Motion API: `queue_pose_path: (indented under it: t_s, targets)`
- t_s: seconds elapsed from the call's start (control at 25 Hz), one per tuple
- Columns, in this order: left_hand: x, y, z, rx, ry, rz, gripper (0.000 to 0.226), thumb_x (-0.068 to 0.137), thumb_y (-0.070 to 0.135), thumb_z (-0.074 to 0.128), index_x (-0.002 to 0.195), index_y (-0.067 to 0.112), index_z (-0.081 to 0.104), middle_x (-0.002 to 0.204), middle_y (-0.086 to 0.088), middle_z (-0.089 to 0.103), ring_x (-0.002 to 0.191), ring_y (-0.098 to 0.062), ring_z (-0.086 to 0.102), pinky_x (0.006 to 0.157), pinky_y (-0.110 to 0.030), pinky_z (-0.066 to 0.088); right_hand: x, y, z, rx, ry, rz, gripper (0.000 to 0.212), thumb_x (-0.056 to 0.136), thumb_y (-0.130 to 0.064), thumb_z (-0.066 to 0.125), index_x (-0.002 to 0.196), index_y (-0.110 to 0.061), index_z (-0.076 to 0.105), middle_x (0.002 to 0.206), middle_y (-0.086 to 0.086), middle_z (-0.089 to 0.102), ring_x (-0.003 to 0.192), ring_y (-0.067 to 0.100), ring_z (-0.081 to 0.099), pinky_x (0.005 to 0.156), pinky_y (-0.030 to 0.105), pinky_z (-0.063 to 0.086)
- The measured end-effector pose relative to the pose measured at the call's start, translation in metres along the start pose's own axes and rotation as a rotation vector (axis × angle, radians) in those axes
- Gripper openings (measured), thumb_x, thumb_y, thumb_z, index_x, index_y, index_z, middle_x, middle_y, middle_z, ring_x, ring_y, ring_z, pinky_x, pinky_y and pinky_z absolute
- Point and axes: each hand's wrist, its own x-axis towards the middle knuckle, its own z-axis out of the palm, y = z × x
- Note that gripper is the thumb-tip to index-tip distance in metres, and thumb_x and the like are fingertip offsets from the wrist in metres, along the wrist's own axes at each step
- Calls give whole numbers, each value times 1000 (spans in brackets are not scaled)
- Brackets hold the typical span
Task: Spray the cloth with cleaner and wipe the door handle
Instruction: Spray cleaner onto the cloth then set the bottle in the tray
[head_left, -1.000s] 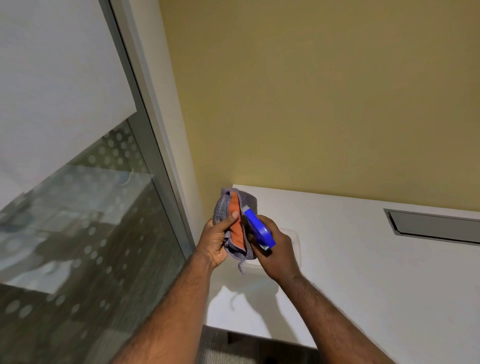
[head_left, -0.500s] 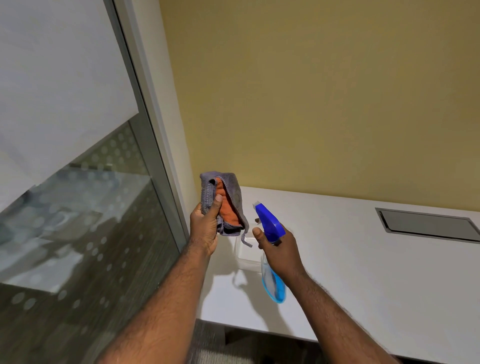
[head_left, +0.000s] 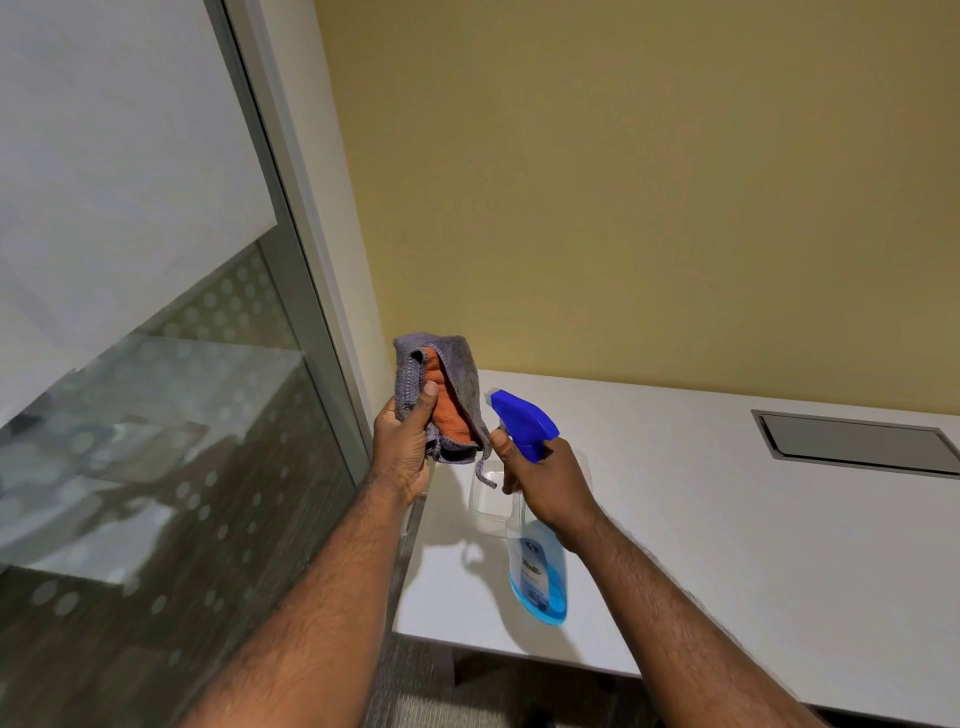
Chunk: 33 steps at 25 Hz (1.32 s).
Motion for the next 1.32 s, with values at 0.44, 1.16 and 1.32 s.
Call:
queue_pose_path:
  t_s: [0.44, 1.16, 1.32]
  targets:
    - [6, -3, 4, 22, -13, -7, 21, 88, 15, 67, 108, 17, 62, 108, -11, 72, 92, -24, 73, 80, -42, 60, 12, -4, -2, -65, 48, -13, 60, 82, -59, 61, 81, 1, 65, 72, 18, 70, 48, 5, 59, 49, 12, 46]
    - [32, -8, 10, -4, 4, -29, 16, 90, 15, 64, 105, 19, 62, 100, -5, 74, 86, -19, 74, 74, -36, 61, 32, 16, -7, -74, 53, 53, 74, 69, -73, 57, 79, 0, 65, 65, 13, 69, 53, 11, 62, 57, 21, 49]
    - [42, -12, 9, -10, 4, -41, 18, 89, 16, 65, 106, 19, 62, 103, -7, 73, 90, -21, 73, 77, -39, 61, 43, 19, -6, -95, 32, 51, 68, 76, -66, 60, 78, 2, 65, 68, 16, 69, 52, 8, 60, 58, 20, 47]
